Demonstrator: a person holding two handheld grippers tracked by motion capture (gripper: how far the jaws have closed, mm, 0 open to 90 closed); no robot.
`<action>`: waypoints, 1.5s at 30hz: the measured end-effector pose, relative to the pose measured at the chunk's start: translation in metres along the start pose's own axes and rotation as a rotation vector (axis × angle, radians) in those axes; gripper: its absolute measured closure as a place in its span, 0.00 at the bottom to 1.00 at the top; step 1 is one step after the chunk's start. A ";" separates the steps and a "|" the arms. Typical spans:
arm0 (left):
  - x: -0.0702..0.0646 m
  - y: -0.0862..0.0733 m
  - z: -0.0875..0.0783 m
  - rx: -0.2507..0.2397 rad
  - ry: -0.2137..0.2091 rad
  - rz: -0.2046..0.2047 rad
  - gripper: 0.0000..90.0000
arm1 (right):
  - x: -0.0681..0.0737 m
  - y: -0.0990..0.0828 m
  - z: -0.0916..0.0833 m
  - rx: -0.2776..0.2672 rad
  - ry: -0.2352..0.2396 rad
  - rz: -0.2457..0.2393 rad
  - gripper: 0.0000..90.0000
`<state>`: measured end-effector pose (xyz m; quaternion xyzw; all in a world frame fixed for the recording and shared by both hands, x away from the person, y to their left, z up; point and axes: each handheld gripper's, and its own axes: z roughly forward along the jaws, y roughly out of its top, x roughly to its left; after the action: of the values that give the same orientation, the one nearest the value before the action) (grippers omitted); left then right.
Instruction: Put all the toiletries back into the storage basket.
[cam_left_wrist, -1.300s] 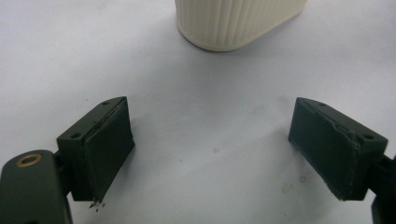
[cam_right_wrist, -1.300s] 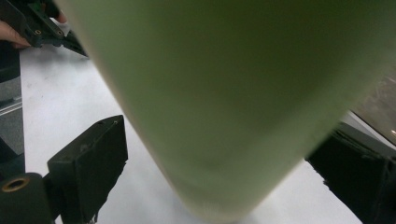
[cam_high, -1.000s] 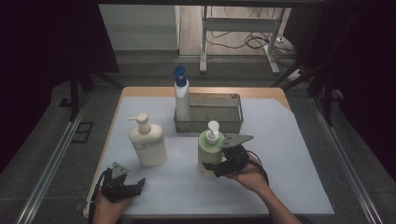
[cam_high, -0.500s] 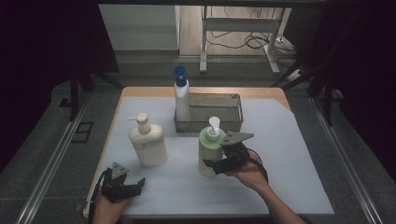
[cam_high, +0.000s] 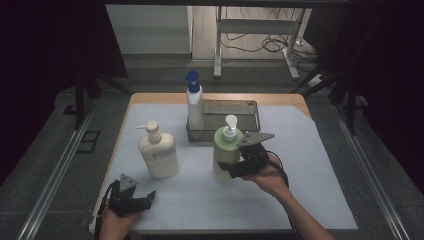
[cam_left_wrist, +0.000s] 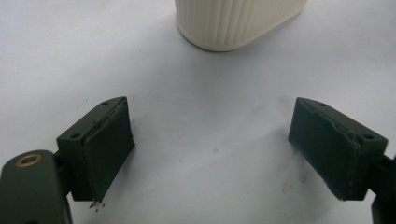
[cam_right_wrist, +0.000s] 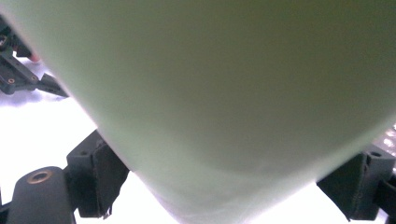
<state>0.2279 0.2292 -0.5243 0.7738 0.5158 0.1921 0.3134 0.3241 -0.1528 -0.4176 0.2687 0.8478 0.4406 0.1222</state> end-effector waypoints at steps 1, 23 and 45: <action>0.000 0.000 0.000 0.000 0.000 0.000 0.15 | -0.001 0.002 -0.001 0.000 -0.001 0.004 0.14; 0.000 0.000 0.000 0.003 -0.001 0.003 0.15 | -0.014 0.034 -0.007 -0.028 -0.044 0.005 0.14; 0.000 0.000 0.000 0.003 -0.002 -0.002 0.15 | -0.035 0.070 0.001 -0.055 -0.109 0.015 0.14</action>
<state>0.2280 0.2292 -0.5242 0.7738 0.5166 0.1904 0.3131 0.3774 -0.1390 -0.3621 0.2950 0.8255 0.4492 0.1725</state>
